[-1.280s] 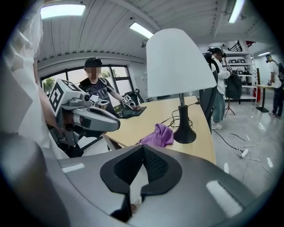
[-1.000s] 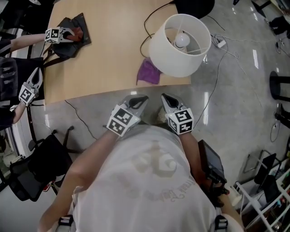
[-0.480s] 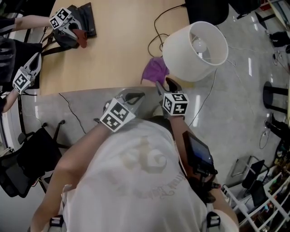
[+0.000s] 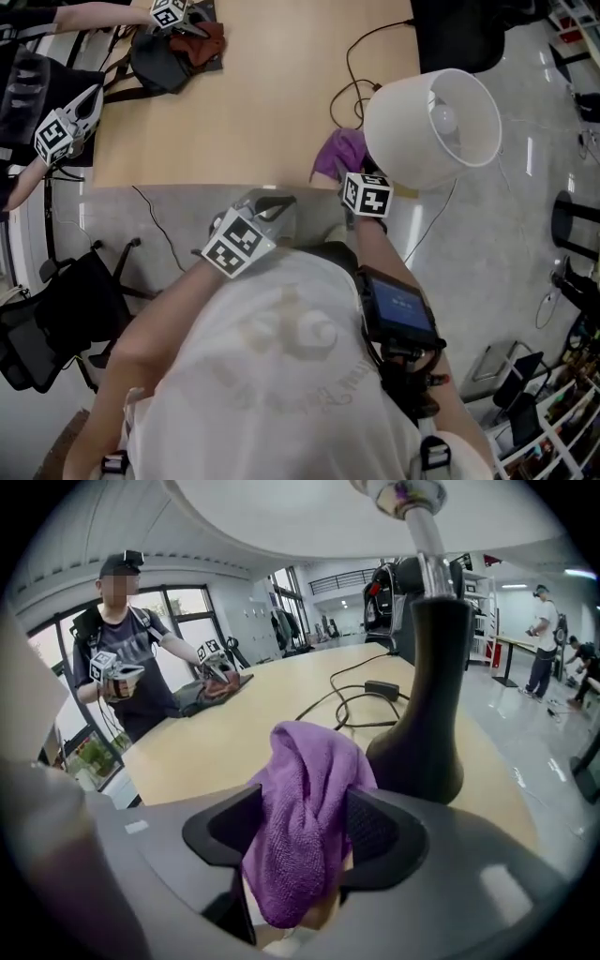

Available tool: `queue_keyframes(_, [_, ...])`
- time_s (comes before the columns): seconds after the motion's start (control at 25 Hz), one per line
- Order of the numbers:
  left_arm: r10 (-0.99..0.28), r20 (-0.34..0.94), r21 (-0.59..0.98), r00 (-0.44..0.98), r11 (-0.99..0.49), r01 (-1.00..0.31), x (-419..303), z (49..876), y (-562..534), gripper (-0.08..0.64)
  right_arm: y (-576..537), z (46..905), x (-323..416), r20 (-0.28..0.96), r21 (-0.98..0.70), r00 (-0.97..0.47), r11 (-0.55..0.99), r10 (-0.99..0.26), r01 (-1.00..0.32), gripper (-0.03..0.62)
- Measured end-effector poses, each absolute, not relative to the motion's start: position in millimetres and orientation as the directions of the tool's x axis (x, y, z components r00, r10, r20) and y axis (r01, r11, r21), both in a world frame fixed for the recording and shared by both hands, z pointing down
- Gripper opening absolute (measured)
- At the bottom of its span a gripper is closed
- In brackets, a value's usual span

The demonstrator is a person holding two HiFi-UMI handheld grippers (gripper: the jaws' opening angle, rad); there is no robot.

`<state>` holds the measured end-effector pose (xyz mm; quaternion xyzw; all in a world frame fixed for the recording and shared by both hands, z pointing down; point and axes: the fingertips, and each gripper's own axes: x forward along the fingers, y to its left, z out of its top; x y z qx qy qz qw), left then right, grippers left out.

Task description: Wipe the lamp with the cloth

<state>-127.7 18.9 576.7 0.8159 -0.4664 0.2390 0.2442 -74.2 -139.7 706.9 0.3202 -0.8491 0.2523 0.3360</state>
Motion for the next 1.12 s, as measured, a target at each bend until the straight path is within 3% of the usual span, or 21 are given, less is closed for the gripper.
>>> queue_keyframes(0.16, [-0.65, 0.621, 0.173, 0.437, -0.431, -0.886, -138, 573, 16, 0.002, -144, 709, -70, 0.755, -0.192, -0.541, 0.664, -0.371, -0.723, 0.165])
queue_keyframes(0.24, [-0.649, 0.619, 0.176, 0.443, -0.435, -0.883, -141, 571, 15, 0.002, -140, 704, -69, 0.748, -0.207, -0.553, 0.662, -0.368, -0.72, 0.132])
queue_keyframes(0.64, [-0.611, 0.589, 0.193, 0.53, -0.531, -0.825, -119, 572, 9, 0.002, -82, 674, -31, 0.675, -0.298, -0.643, 0.664, -0.36, -0.685, 0.123])
queue_keyframes(1.12, [-0.524, 0.532, 0.183, 0.665, -0.696, -0.695, -43, 560, -20, 0.002, -33, 645, 101, 0.674, -0.252, -0.526, 0.508, -0.519, -0.824, 0.124])
